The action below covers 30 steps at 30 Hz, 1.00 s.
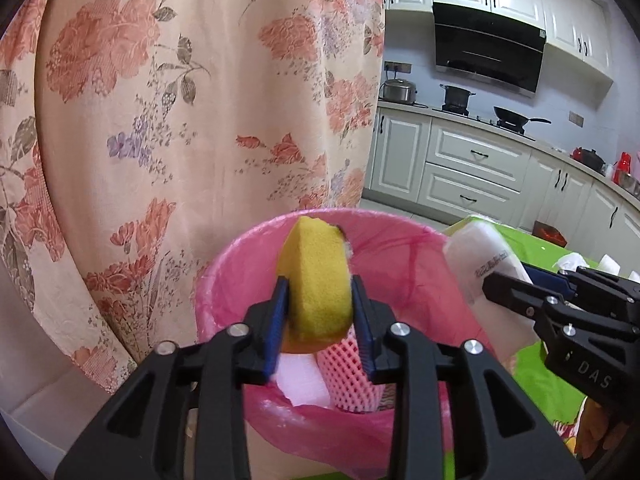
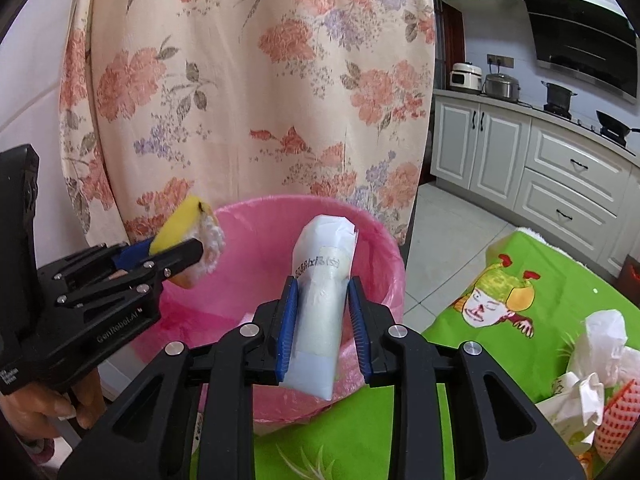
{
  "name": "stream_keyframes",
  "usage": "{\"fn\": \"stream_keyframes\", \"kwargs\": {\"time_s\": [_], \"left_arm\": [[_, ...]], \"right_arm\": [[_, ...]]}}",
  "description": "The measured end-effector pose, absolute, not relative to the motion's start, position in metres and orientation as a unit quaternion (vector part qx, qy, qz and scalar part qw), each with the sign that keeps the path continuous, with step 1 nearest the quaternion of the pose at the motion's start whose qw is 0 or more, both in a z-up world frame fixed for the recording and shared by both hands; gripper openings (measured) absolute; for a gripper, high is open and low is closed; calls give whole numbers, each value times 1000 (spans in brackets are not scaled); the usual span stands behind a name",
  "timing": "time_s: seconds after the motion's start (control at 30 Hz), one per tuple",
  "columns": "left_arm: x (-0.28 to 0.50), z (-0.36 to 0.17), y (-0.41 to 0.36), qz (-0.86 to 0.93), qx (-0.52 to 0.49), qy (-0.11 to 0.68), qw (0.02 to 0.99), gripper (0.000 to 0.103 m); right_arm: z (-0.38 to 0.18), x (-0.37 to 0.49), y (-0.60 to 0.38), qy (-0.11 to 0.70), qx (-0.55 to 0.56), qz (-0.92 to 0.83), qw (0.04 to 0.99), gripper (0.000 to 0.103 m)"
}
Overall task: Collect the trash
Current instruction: 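Carry tube and sponge over the pink wastebasket and open both tools, then grasp a white paper cup with the right tool while the left tool grasps a patterned paper cup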
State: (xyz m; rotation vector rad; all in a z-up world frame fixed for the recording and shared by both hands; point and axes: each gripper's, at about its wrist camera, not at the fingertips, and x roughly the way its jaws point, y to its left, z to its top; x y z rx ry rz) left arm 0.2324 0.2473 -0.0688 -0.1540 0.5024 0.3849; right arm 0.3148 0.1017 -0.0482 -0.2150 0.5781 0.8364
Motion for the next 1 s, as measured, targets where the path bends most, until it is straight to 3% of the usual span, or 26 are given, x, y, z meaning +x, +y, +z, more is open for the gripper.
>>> {"fn": "stream_keyframes", "kwargs": {"time_s": [0.07, 0.13, 0.23, 0.33, 0.5, 0.73, 1.0], "left_arm": [[231, -70, 249, 195, -78, 245, 947, 63], [228, -70, 251, 211, -82, 238, 944, 68], [222, -70, 253, 221, -92, 239, 941, 69], [214, -71, 252, 231, -96, 238, 938, 76], [198, -70, 237, 240, -81, 229, 940, 98], [197, -66, 201, 217, -52, 223, 949, 98], [207, -66, 137, 159, 3, 223, 962, 98]], "right_arm": [[-52, 315, 101, 279, -103, 401, 866, 38], [-54, 315, 97, 280, -97, 403, 866, 55], [-52, 311, 89, 276, -91, 404, 867, 55], [-50, 305, 78, 272, -88, 399, 871, 55], [-50, 295, 53, 276, -76, 382, 879, 57], [-57, 287, 11, 283, -58, 340, 895, 64], [-70, 289, -53, 300, -35, 268, 915, 65]]}}
